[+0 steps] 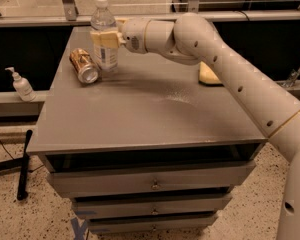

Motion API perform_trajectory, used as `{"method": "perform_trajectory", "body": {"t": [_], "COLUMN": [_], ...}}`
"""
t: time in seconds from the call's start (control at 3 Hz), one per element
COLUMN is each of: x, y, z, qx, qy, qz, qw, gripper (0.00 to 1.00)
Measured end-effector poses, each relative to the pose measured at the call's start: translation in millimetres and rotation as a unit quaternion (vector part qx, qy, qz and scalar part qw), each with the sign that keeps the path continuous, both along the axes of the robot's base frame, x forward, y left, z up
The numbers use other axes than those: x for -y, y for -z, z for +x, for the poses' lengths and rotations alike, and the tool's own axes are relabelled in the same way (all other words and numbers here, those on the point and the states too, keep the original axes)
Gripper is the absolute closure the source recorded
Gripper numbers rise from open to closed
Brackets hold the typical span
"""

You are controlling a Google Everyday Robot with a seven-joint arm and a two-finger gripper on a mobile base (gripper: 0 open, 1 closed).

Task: Move blue plastic bottle near orange can

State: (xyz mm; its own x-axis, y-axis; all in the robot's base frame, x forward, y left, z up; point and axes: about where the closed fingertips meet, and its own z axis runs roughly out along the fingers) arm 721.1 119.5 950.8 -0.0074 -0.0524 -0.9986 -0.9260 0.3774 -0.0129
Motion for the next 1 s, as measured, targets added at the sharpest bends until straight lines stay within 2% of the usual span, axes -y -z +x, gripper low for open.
{"method": "perform_trajectory", "body": {"t": [0.33,0.67,1.0], "x": [-1,-1,-2], "y": [7,15,19], "z": [-4,-6,-8], "qx": [0.009,0.008,0.008], "qy": [-0.008,-0.013,-0.016], "qz": [-0.015,-0.026,-0.032], "qw": [0.9998,0.9995,0.9993], "gripper": [0.37,0.14,0.0]}}
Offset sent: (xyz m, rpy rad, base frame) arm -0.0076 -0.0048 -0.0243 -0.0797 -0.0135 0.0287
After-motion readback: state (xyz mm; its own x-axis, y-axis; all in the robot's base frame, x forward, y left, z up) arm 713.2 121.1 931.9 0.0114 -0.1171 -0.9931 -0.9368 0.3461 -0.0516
